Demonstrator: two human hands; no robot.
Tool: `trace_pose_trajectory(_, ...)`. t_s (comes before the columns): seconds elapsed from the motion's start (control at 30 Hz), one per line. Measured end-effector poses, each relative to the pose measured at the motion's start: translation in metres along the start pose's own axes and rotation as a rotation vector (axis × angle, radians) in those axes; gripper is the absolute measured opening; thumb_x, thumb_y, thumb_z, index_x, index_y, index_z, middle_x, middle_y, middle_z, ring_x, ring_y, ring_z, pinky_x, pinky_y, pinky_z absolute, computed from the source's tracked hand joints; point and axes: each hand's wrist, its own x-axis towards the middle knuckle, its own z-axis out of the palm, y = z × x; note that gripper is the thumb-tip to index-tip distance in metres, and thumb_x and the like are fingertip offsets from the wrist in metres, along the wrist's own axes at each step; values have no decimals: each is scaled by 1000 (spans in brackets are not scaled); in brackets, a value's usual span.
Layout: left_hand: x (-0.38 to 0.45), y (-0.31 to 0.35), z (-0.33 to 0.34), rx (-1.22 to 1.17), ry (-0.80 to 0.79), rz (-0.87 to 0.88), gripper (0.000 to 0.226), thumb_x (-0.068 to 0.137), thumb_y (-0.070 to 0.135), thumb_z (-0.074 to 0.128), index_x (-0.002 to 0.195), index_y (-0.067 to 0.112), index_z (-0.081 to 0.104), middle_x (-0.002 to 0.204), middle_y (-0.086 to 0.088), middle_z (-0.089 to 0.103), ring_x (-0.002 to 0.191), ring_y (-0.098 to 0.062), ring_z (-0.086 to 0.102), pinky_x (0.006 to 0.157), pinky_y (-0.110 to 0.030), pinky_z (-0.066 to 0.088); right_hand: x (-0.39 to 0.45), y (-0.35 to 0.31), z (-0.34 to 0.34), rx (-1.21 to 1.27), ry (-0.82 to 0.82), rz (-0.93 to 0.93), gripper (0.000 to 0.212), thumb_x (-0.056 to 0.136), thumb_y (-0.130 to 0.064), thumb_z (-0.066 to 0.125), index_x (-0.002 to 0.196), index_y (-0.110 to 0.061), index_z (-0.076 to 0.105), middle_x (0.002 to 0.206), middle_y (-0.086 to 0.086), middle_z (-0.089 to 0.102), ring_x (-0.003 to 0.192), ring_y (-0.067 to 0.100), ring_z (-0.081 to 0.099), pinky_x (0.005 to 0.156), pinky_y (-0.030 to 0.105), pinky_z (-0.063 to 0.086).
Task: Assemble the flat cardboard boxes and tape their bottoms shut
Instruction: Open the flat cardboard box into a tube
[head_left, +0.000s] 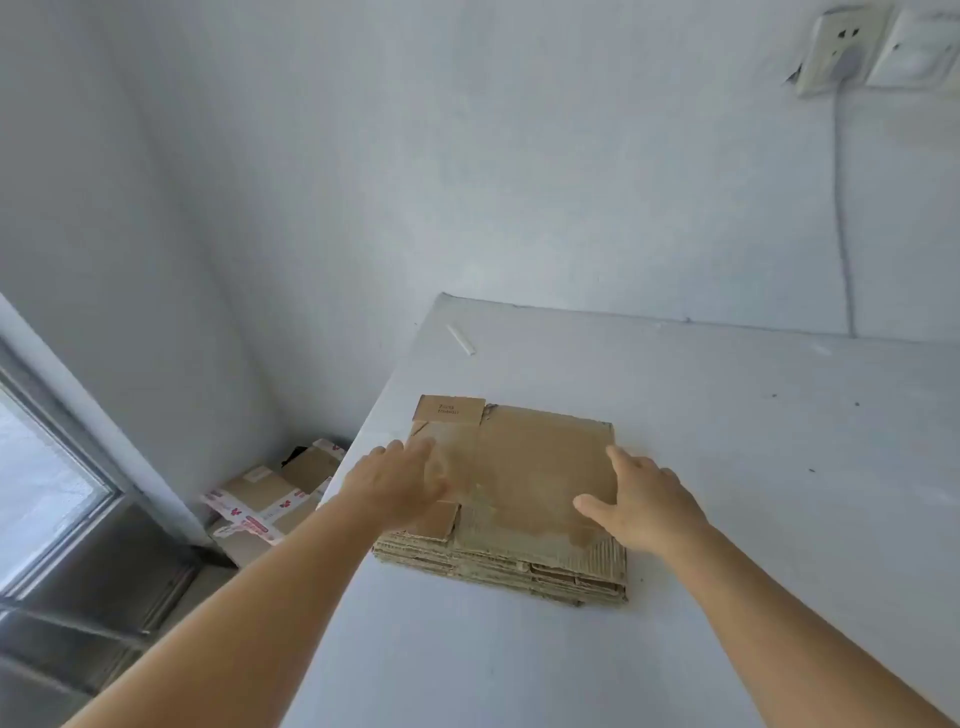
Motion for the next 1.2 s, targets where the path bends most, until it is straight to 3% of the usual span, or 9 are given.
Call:
trace_pose_trajectory(0.3, 6, -6, 18, -72, -19, -48, 48, 89, 47, 50, 130, 24, 39, 112, -8, 52, 102, -27, 51, 81, -35, 45, 5, -7, 22, 144, -58, 86, 72, 87, -51, 53, 144, -19, 23, 130, 9, 39, 112, 30, 53, 88, 36, 45)
trace_pose_trajectory(0.47, 0, -6, 22, -155, 1, -56, 44, 89, 43, 52, 126, 22, 42, 113, -8, 52, 102, -29, 51, 84, -41, 47, -7, -10, 27, 274, 32, 120, 73, 88, -44, 57, 147, -20, 22, 137, 9, 35, 113, 27, 54, 88, 32, 42)
trace_pose_trajectory(0.6, -16, -11, 23, -314, 75, -74, 55, 85, 40, 61, 134, 24, 40, 123, -9, 49, 111, -30, 49, 90, -43, 48, -26, -13, 29, 311, 112, 116, 72, 88, -40, 58, 148, -22, 22, 138, 8, 35, 113, 26, 53, 88, 32, 42)
trace_pose_trajectory(0.77, -45, -13, 17, -419, 154, -74, 59, 79, 40, 66, 132, 30, 41, 125, -6, 42, 112, -27, 44, 87, -42, 51, -57, -17, 28, 335, 205, 104, 71, 89, -38, 57, 148, -24, 21, 142, 5, 31, 116, 24, 51, 90, 33, 42)
trace_pose_trajectory(0.93, -87, -3, 16, -481, 172, 28, 63, 82, 40, 65, 139, 32, 39, 134, -6, 31, 123, -27, 34, 96, -36, 43, -108, -7, 24, 366, 302, 132, 68, 90, -37, 56, 148, -28, 22, 143, 0, 30, 113, 20, 52, 82, 28, 39)
trace_pose_trajectory(1.2, -153, 53, 36, -556, 154, 206, 62, 80, 36, 71, 136, 32, 45, 136, -8, 32, 129, -30, 29, 105, -39, 34, -209, 46, 34, 396, 413, 299, 65, 90, -37, 55, 147, -29, 26, 145, -3, 31, 119, 17, 48, 90, 30, 40)
